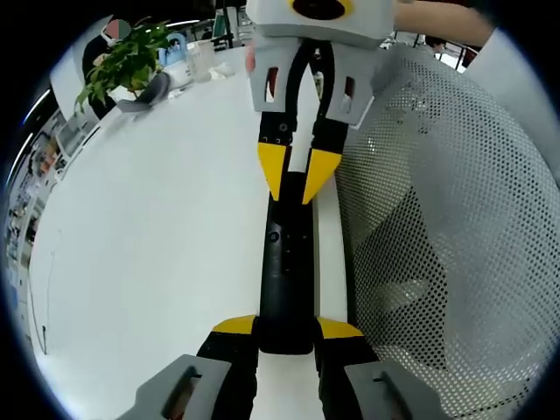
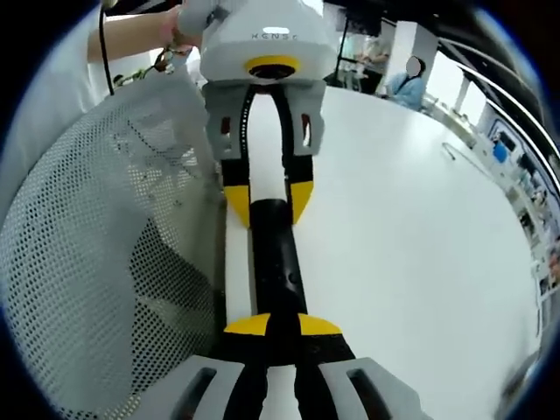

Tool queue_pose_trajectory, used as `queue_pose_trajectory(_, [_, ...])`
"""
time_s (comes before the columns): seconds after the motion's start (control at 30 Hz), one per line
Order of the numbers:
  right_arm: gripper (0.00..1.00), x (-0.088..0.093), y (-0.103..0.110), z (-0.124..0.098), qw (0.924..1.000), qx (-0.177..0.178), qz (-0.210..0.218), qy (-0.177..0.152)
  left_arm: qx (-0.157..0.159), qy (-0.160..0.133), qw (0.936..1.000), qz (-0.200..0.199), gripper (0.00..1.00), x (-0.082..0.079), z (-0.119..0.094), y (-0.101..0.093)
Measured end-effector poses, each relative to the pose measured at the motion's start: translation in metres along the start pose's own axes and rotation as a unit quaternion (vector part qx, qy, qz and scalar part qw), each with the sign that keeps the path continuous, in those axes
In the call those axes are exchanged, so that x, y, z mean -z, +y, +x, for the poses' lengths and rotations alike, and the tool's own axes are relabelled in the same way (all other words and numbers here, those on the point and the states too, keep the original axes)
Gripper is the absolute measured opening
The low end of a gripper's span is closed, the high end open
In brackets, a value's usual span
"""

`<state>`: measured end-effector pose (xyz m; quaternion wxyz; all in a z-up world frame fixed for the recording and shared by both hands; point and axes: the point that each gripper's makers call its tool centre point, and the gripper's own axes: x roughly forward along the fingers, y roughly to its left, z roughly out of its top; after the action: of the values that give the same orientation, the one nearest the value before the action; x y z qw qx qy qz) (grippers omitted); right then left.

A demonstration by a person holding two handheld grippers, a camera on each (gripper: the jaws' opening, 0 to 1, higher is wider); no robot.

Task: Press the specified remote control buttons in sequence, fully releasing each button before pressing the next.

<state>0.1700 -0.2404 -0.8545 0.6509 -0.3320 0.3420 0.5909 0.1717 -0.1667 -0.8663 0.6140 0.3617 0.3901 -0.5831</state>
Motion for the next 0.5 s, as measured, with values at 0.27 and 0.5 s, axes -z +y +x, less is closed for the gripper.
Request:
queue_pose_trajectory(0.27, [0.07, -0.0002, -0.0014, -0.0003, 0.9998, 0.002, 0.022, -0.001, -0.001, 0.0, 1.0, -0.001, 0.24, -0.0005, -0.0001, 0.0008])
queue_pose_trajectory(0.5, [0.06, -0.0004, -0.0015, -0.0005, 1.0, 0.0, -0.002, 0.005, -0.001, -0.001, 1.0, -0.002, 0.24, -0.0008, 0.0001, 0.0019])
